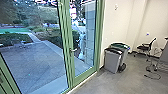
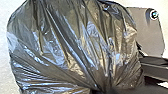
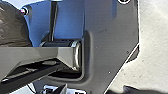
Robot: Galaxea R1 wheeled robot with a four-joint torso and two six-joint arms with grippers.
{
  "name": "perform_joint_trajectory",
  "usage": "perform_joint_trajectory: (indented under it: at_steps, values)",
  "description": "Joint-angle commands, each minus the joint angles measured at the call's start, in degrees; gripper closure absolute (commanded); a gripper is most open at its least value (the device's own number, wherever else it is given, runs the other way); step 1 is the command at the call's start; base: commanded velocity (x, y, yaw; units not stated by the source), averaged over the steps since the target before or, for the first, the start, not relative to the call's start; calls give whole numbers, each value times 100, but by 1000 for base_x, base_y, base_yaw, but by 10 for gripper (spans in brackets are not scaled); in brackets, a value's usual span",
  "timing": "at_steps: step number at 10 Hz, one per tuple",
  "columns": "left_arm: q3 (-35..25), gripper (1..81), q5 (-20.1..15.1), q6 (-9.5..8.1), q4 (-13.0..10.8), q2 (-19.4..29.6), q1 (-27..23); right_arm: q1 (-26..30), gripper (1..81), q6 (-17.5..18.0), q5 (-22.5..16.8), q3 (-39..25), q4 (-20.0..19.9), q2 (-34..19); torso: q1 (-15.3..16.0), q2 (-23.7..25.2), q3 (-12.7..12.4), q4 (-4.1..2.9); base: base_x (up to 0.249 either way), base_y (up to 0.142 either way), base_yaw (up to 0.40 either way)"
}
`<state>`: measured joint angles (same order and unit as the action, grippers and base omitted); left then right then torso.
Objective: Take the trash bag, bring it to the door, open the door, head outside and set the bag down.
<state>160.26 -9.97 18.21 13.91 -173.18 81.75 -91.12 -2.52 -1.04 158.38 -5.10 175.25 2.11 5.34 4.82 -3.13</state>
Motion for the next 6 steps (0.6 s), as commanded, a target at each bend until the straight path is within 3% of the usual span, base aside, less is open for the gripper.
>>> perform_joint_trajectory:
  at_steps: [1,6]
  values:
    - [15,811,-383,42,-20,29,-322,204,10,-11,-336,-1,-18,21,0,0,0,0,166,0,0]
    - [15,811,-383,42,-29,20,-322,195,10,-11,-336,-1,-18,30,0,0,0,0,166,0,0]
